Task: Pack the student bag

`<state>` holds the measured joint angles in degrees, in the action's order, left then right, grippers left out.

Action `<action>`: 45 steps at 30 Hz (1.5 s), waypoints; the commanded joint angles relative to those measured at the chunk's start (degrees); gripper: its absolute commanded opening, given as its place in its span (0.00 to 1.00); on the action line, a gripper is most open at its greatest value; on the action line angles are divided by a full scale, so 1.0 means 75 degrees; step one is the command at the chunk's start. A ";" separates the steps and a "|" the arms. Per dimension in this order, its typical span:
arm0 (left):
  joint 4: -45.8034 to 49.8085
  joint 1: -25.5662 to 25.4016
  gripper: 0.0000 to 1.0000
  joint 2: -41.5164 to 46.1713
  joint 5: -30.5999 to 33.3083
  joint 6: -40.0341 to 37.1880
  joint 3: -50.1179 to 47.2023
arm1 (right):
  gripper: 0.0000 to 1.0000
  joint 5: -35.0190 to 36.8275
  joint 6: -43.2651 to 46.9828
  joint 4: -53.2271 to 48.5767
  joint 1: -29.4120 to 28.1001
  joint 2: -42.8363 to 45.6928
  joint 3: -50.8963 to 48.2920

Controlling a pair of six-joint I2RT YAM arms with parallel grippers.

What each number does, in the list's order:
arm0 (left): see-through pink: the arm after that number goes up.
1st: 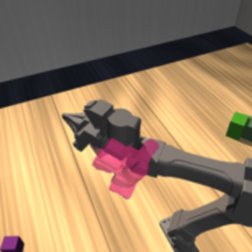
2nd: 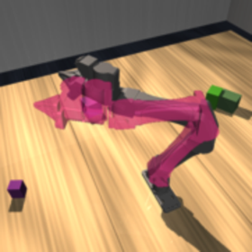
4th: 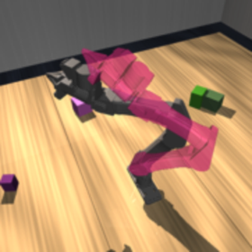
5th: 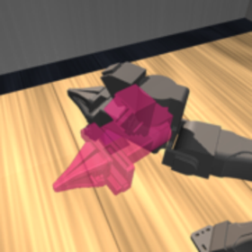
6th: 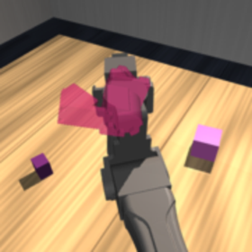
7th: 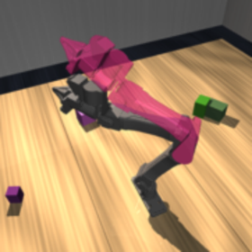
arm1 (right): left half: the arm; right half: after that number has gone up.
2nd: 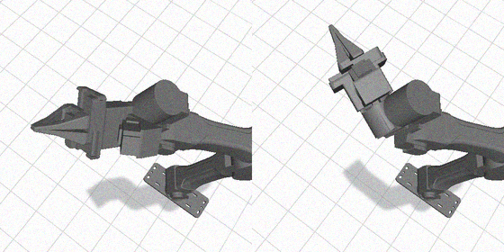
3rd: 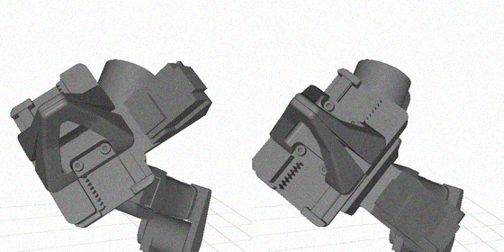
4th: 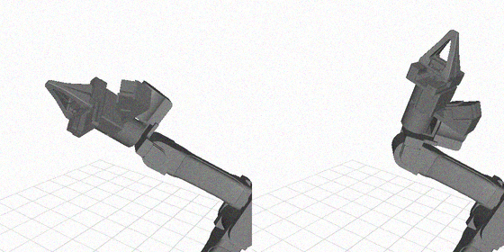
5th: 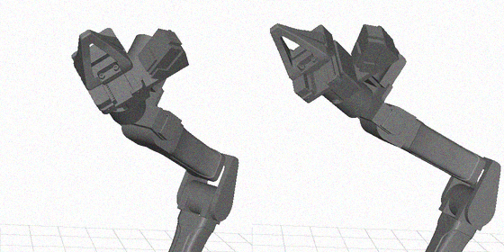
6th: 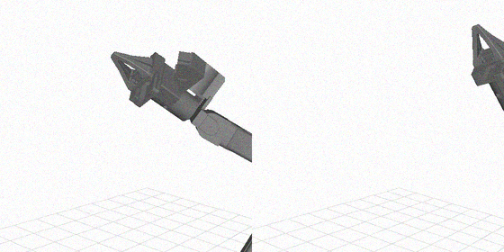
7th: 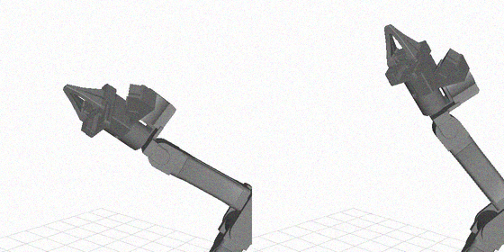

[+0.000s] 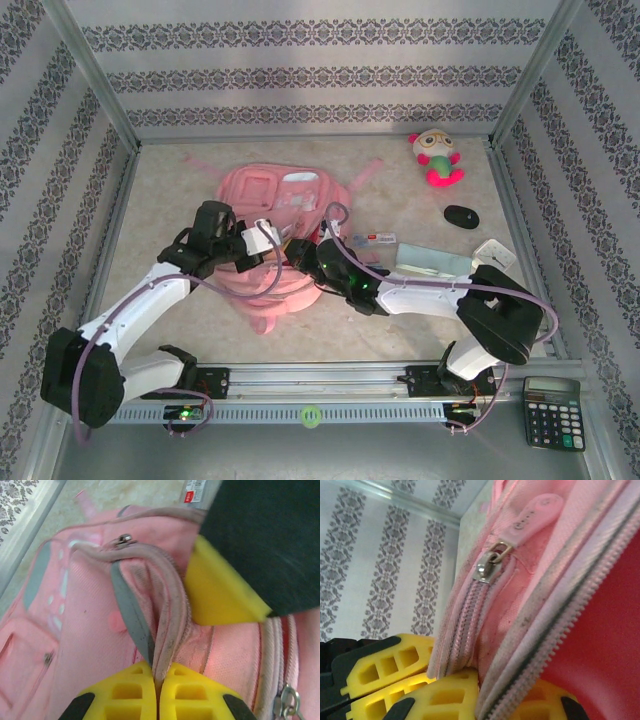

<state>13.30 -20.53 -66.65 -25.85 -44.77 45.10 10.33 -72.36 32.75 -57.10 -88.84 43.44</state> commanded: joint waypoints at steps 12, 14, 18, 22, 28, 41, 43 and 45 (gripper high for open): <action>0.3230 0.0099 0.57 0.2422 0.1404 0.5599 0.0785 | 0.00 0.0102 0.0498 0.0999 -0.0223 -0.0444 0.0895; 0.3693 0.0100 0.58 0.2468 0.1404 0.6148 0.0765 | 0.00 0.0101 0.0498 0.0980 -0.0226 -0.0425 0.0911; 0.3640 0.0097 0.59 0.2297 0.0808 0.7071 0.0280 | 0.00 0.0042 0.0437 0.0941 -0.0226 -0.0387 0.0945; 0.2814 0.0101 0.59 0.2036 0.0202 0.7684 -0.0232 | 0.00 -0.0060 0.0466 0.0898 -0.0226 -0.0342 0.0969; 0.1891 0.0100 0.58 0.1715 -0.0087 0.7902 -0.0622 | 0.00 -0.0148 0.0436 0.0918 -0.0225 -0.0401 0.1060; 0.1206 0.0099 0.16 0.1455 -0.0233 0.7917 -0.0749 | 0.00 -0.0410 0.0425 0.0906 -0.0117 -0.0427 0.1165; 0.1562 0.0096 0.07 0.1594 0.0110 0.7761 -0.0684 | 0.00 -0.0566 0.0414 0.0898 -0.0032 -0.0401 0.1124; 0.1994 0.0096 0.00 0.1711 0.0782 0.7687 -0.0581 | 0.00 -0.0717 0.0424 0.0900 0.0039 -0.0306 0.1042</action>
<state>25.26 -20.14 -55.33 -25.56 14.17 38.79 9.06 -70.54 34.09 -57.39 -92.82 49.04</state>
